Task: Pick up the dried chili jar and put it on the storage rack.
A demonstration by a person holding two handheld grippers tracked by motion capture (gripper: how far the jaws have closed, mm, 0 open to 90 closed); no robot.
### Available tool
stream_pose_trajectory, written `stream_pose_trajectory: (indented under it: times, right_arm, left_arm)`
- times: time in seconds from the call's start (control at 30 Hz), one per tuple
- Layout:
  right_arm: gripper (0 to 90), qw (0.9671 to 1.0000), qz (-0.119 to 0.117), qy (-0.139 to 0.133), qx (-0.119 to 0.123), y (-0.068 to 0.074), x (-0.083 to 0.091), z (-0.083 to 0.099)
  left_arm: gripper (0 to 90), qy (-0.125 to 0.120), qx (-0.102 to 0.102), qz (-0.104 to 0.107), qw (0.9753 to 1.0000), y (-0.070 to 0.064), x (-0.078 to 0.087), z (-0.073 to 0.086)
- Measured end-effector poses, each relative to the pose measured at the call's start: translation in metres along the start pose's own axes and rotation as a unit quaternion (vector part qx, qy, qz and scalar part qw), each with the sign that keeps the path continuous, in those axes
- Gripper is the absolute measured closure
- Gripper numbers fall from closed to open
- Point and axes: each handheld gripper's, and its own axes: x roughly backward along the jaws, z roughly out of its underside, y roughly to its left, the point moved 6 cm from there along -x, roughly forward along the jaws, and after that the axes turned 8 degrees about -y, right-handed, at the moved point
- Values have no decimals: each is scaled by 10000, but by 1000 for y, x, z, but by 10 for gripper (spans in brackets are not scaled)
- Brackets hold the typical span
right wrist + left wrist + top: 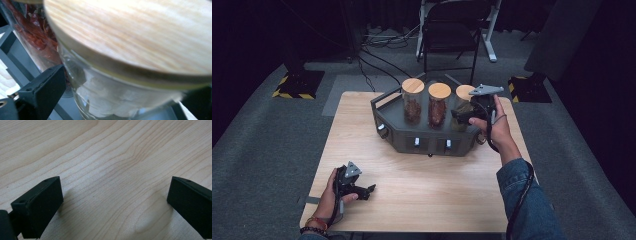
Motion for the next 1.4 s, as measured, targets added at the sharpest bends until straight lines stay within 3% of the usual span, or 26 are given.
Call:
stream_pose_trajectory:
  times: [0.17, 0.33, 0.8, 1.4]
  right_arm:
    - [22, 9998, 57, 18, 166, 1, 5, 1]
    - [22, 9996, -29, 20, 279, 4, 12, 1]
    - [22, 9974, 104, 8, 711, 9, 36, 2]
    - [21, 9951, -10, 26, 992, 22, 67, 30]
  left_arm:
    - [0, 0, 1, 0, 10000, 0, 0, 0]
    - [0, 1, -1, -1, 10000, 0, 0, 0]
    - [0, -1, 0, 0, 10000, 0, 0, 0]
    - [0, 1, 0, -1, 10000, 0, 0, 0]
